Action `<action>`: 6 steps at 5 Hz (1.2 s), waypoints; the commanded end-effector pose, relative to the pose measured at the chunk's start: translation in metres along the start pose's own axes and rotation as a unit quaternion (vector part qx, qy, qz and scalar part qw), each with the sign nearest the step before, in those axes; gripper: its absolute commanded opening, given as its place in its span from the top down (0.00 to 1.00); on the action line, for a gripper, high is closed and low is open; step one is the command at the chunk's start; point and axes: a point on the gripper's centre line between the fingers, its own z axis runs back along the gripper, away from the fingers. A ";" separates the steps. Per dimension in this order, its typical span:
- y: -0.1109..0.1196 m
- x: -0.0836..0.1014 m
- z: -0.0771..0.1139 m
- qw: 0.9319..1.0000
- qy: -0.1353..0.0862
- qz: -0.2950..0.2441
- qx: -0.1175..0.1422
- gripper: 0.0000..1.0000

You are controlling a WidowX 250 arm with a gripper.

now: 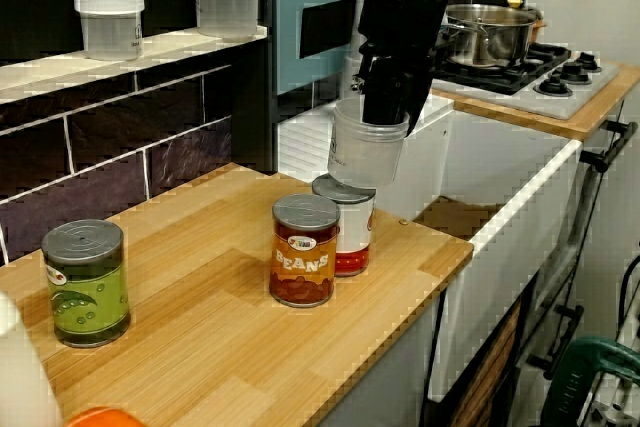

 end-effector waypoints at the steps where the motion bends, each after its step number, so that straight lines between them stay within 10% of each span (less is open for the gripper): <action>1: 0.017 0.004 0.005 1.000 -0.013 0.001 0.017 1.00; 6: 0.028 0.011 -0.002 0.999 0.008 0.008 0.031 1.00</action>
